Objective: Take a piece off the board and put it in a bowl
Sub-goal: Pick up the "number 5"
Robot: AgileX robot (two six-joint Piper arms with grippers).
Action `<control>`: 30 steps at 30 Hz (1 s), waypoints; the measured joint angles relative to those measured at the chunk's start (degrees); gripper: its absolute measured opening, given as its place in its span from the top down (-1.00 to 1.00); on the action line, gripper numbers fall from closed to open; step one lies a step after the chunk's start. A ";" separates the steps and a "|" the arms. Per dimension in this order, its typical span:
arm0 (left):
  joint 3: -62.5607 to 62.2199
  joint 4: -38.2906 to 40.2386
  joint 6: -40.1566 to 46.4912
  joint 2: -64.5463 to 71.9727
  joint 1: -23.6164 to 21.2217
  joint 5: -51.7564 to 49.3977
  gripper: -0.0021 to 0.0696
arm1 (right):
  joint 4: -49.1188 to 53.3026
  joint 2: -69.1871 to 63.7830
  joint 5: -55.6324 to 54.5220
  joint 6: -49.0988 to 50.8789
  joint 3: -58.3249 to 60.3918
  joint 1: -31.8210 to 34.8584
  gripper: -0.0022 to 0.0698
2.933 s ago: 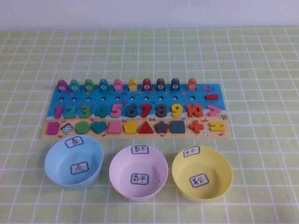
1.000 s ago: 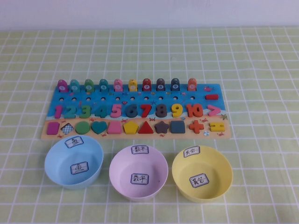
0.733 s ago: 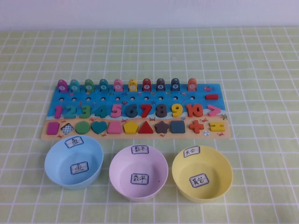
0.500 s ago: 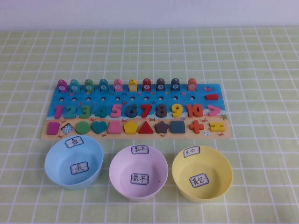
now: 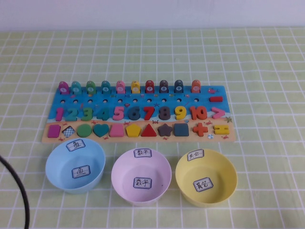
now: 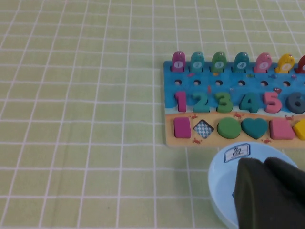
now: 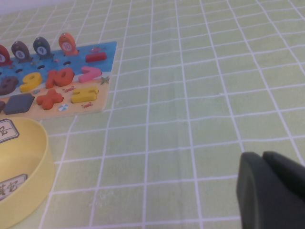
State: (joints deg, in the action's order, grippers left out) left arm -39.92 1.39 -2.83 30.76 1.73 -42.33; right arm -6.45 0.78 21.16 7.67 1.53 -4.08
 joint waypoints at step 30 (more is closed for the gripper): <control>-57.68 -6.07 10.07 70.54 20.39 -28.23 0.96 | 0.00 0.00 0.00 0.00 0.00 0.00 0.99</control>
State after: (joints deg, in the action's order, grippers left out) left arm -97.60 -4.69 7.24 101.30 22.12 -70.56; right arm -6.45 0.78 21.16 7.67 1.53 -4.08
